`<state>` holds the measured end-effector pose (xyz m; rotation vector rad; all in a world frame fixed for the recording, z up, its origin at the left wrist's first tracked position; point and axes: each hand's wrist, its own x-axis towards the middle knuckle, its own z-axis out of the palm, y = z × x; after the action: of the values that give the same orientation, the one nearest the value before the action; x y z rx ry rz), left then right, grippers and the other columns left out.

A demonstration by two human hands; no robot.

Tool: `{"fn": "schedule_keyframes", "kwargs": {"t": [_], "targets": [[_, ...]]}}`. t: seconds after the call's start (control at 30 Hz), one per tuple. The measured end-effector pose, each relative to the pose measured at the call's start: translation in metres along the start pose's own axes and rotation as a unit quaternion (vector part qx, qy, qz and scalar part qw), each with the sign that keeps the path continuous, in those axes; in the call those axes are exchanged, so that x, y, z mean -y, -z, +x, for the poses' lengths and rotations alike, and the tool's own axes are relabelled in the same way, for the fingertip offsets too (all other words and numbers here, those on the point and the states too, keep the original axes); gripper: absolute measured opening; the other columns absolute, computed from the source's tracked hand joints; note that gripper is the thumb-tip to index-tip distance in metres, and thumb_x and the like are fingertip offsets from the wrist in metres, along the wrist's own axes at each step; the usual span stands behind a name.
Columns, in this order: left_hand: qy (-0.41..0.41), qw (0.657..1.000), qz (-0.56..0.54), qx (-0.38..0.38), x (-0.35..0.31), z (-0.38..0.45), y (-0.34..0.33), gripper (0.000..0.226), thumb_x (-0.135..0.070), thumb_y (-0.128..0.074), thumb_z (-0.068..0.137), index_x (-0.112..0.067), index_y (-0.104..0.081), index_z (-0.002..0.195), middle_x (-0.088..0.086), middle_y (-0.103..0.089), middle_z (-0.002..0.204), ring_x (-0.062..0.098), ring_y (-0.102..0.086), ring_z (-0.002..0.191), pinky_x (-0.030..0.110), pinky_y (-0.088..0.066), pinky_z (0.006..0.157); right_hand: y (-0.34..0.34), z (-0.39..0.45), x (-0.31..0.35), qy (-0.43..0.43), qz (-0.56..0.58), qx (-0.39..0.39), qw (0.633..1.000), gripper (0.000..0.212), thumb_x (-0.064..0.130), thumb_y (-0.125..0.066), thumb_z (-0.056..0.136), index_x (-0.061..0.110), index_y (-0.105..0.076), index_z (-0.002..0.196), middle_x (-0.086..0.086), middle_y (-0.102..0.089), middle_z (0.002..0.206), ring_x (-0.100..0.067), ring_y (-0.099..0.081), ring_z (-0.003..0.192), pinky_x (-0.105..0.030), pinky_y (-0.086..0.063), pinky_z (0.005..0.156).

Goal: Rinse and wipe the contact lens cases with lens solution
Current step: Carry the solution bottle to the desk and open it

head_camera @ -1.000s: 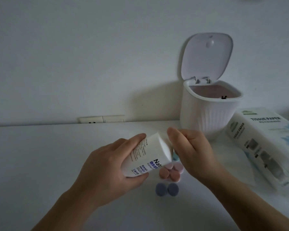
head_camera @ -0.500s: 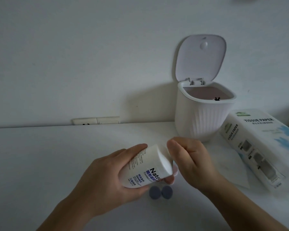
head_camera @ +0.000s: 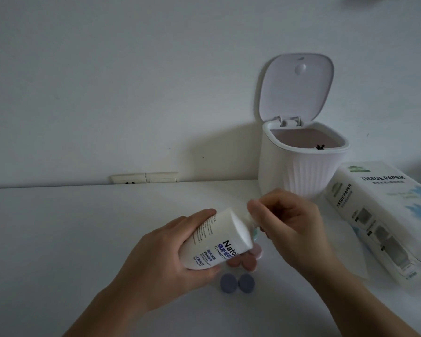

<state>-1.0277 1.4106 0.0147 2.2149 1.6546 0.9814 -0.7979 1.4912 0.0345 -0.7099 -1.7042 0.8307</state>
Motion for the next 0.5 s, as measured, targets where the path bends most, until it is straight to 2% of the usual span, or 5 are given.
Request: {"fn": "schedule_keyframes", "kwargs": {"t": [0.1, 0.2, 0.37, 0.43, 0.5], "targets": [[0.0, 1.0, 0.006, -0.002, 0.0005, 0.0002, 0.0012, 0.082, -0.063, -0.077, 0.063, -0.06, -0.042, 0.137, -0.031, -0.06, 0.12, -0.005, -0.063, 0.104, 0.027, -0.057, 0.08, 0.0024, 0.0006, 0.0005, 0.008, 0.045, 0.026, 0.999, 0.007, 0.027, -0.071, 0.08, 0.02, -0.072, 0.084, -0.004, -0.068, 0.077, -0.022, -0.062, 0.067, -0.032, -0.051, 0.061], [0.004, 1.0, -0.001, -0.008, 0.0007, 0.0015, 0.0016, 0.082, -0.061, -0.078, 0.063, -0.063, -0.04, 0.135, -0.03, -0.06, 0.121, -0.003, -0.063, 0.105, 0.028, -0.057, 0.083, 0.0058, 0.0019, 0.0004, 0.015, 0.072, 0.058, 0.996, 0.029, 0.018, -0.068, 0.077, 0.016, -0.071, 0.106, -0.005, -0.07, 0.1, -0.029, -0.066, 0.094, -0.04, -0.054, 0.081], [0.006, 1.0, 0.03, 0.003, 0.0014, 0.0002, 0.003, 0.085, -0.064, -0.075, 0.063, -0.056, -0.039, 0.14, -0.028, -0.061, 0.119, -0.003, -0.064, 0.102, 0.029, -0.057, 0.08, 0.0009, 0.0001, -0.0002, -0.005, 0.0, -0.001, 1.0, 0.017, 0.04, -0.071, 0.081, 0.023, -0.072, 0.08, -0.005, -0.068, 0.071, -0.026, -0.06, 0.064, -0.034, -0.051, 0.058], [0.0, 0.999, 0.038, 0.001, 0.0022, 0.0003, 0.0036, 0.085, -0.065, -0.075, 0.063, -0.057, -0.038, 0.14, -0.028, -0.06, 0.119, -0.003, -0.064, 0.101, 0.029, -0.057, 0.08, 0.002, 0.0012, -0.0004, -0.005, 0.018, 0.017, 1.0, 0.011, 0.034, -0.073, 0.08, 0.023, -0.072, 0.08, -0.005, -0.068, 0.072, -0.029, -0.06, 0.065, -0.035, -0.051, 0.059], [0.003, 1.0, 0.029, -0.004, 0.0027, 0.0004, 0.0042, 0.085, -0.064, -0.075, 0.063, -0.057, -0.039, 0.139, -0.029, -0.06, 0.119, -0.003, -0.063, 0.101, 0.028, -0.056, 0.08, 0.0051, 0.0018, 0.0006, 0.001, 0.052, 0.055, 0.997, 0.017, 0.024, -0.074, 0.077, 0.023, -0.073, 0.094, -0.004, -0.069, 0.085, -0.031, -0.063, 0.077, -0.04, -0.054, 0.07]]}}
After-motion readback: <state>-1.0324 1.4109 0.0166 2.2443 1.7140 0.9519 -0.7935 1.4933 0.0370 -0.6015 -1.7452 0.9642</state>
